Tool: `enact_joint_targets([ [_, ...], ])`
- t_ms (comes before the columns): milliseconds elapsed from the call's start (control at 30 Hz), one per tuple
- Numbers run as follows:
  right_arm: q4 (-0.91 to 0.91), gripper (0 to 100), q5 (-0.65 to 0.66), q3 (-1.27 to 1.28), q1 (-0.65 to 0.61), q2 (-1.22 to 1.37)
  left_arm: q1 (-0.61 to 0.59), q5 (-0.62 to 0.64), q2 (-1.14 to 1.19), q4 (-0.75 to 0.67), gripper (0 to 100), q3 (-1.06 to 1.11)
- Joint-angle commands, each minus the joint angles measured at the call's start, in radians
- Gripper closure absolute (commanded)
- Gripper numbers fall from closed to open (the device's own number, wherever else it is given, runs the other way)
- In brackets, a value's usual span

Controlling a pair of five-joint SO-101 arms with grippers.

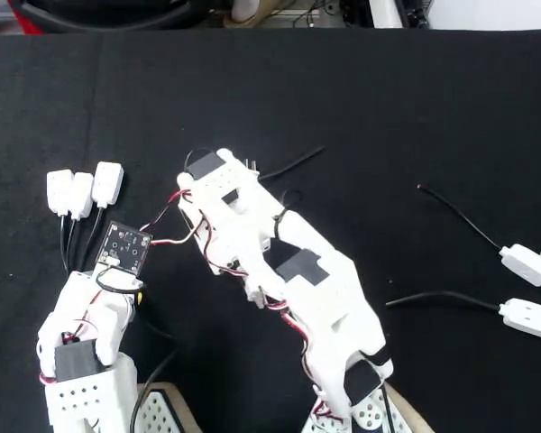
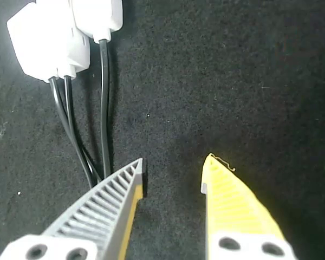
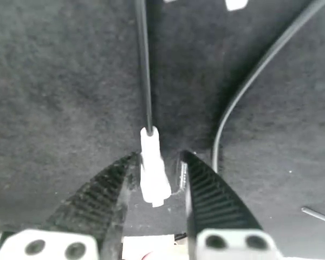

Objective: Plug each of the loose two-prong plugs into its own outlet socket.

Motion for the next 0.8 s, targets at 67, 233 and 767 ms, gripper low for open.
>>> enact_joint_targets([
  [67,0.037,88.8,0.006,-0.018,0.008,-0.008,-0.01,-0.003,-0.008,0.003,82,-0.004],
  [233,0.037,88.8,-0.005,0.007,-0.009,-0.008,-0.01,-0.003,-0.008,0.003,82,-0.004],
  [767,0.037,88.9,-0.023,-0.038,-0.029,0.096,-0.01,-0.003,-0.008,0.003,82,-0.002],
])
